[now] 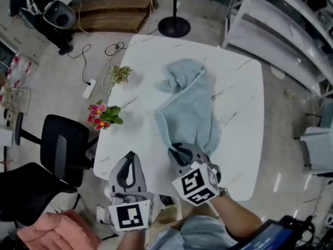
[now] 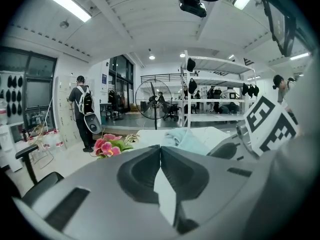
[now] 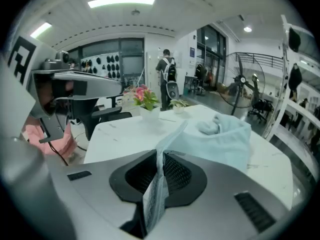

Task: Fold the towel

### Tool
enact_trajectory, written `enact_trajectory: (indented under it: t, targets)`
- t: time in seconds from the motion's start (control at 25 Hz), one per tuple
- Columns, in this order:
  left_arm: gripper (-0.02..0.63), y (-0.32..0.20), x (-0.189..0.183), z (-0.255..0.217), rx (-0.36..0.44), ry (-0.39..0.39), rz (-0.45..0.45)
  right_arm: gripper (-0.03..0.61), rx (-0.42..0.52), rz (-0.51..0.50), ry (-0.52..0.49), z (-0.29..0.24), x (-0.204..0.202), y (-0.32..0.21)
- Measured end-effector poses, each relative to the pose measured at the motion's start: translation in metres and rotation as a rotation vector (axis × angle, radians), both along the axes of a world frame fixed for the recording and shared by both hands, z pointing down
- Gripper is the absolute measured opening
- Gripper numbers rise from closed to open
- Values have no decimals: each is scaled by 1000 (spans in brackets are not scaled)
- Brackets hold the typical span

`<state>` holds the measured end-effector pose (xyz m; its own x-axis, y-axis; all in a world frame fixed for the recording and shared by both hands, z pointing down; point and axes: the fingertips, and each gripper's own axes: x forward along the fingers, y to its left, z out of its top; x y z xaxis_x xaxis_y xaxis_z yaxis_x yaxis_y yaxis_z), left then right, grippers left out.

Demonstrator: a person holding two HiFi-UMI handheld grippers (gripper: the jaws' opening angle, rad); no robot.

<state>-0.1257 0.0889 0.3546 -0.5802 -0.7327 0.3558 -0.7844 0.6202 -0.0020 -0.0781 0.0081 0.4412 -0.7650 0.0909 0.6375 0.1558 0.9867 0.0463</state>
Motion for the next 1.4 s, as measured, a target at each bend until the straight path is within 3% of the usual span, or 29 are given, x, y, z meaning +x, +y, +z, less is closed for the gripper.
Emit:
enact_trajectory:
  t: [0.32, 0.6, 0.88, 0.96, 1.04, 1.16, 1.24, 1.4]
  targets:
    - [9, 66, 11, 5, -19, 11, -55, 51, 56, -186, 23, 20, 11, 97]
    - [9, 103, 21, 29, -50, 38, -77, 52, 69, -257, 81, 57, 26, 142]
    - [9, 97, 27, 46, -73, 46, -43, 58, 29, -264, 85, 67, 32, 149]
    - [9, 89, 25, 50, -76, 47, -26, 98, -23, -264, 72, 62, 32, 151]
    - [9, 80, 21, 53, -66, 45, -9, 185, -83, -255, 51, 49, 33, 149]
    - [16, 66, 15, 60, -44, 73, 17, 196, -149, -212, -4, 25, 39, 136]
    - [85, 56, 11, 69, -44, 109, 34, 196, -160, -174, -34, 15, 47, 121]
    - [143, 44, 1, 100, -97, 179, 47, 196, -139, -111, -12, 21, 81, 89]
